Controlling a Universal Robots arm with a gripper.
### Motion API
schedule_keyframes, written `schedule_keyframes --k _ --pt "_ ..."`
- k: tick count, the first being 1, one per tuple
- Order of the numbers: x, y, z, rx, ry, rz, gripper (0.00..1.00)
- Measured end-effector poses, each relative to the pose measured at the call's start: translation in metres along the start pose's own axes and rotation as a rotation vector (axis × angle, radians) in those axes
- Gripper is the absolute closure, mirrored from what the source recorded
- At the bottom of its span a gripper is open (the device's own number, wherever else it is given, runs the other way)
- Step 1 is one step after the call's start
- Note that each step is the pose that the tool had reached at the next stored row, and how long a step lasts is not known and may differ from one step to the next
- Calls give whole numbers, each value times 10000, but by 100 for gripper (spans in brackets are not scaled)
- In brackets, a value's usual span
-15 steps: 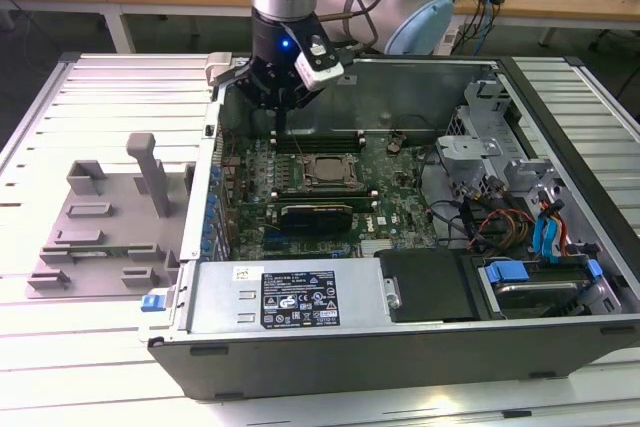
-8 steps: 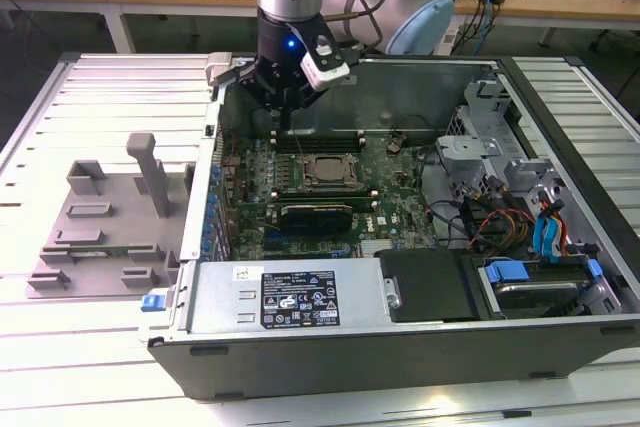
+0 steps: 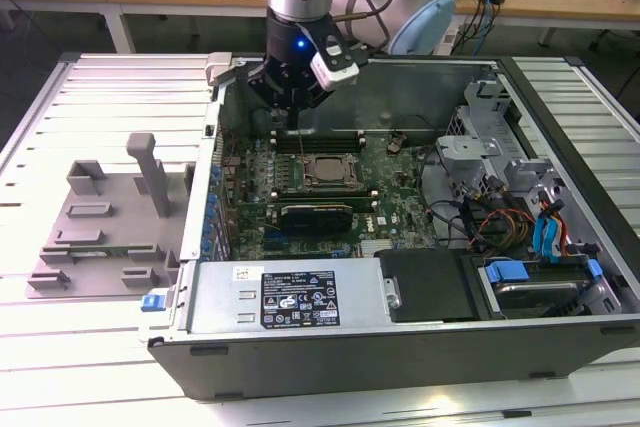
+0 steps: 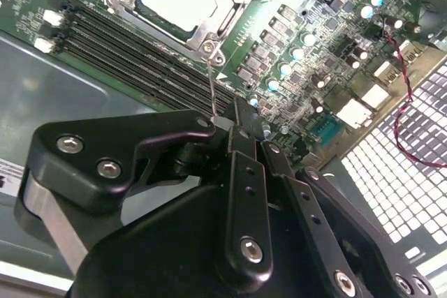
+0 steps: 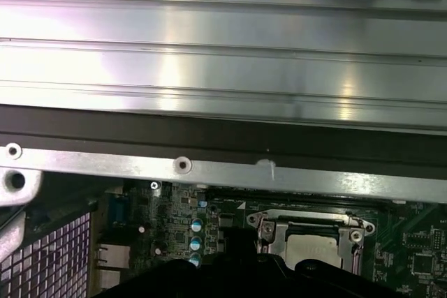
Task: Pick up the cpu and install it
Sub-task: 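Install the first cpu locking lever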
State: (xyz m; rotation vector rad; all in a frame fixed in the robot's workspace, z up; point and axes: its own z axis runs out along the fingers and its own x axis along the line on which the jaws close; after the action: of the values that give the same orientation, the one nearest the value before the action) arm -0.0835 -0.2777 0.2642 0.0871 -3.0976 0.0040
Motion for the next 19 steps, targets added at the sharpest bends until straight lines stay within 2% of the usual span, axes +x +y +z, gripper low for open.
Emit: schedule_keyframes --k 4,8,12,19 --pt "-44 -3 -1 0 -1 -1 89" --pt "-127 -7 -3 -1 -1 0 89" --pt "-243 -14 -6 -1 1 0 89" --pt "-344 -19 -3 -2 0 0 89"
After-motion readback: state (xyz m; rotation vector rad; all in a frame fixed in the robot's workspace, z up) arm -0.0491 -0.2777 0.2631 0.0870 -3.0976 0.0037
